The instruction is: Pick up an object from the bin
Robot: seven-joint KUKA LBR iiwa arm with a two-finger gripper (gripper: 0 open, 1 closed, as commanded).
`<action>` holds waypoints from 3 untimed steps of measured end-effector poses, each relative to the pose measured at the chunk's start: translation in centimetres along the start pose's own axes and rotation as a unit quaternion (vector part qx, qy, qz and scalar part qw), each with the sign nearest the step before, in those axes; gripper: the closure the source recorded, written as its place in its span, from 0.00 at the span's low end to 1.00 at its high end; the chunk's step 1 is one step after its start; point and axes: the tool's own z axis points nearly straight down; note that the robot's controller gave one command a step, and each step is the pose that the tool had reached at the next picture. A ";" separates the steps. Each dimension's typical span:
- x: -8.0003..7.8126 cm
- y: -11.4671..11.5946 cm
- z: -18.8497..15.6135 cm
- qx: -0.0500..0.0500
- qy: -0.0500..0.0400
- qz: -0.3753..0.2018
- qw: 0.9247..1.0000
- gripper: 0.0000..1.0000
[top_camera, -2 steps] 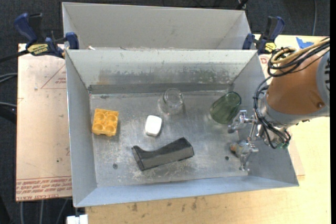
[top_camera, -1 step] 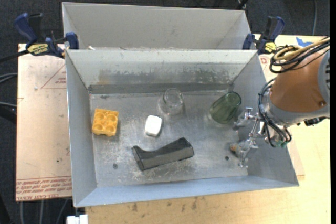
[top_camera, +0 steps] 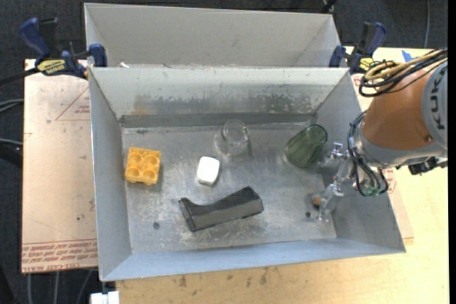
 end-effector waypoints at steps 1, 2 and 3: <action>-0.2 0.0 0.4 0.000 0.000 -0.023 1.000 0.00; -0.7 3.0 -2.6 0.000 0.002 -0.199 0.980 0.00; -1.7 2.8 -1.7 0.000 -0.004 -0.244 0.970 0.00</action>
Offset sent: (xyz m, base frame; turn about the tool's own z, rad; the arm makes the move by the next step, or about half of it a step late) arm 0.0260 0.0505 0.0536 -0.5121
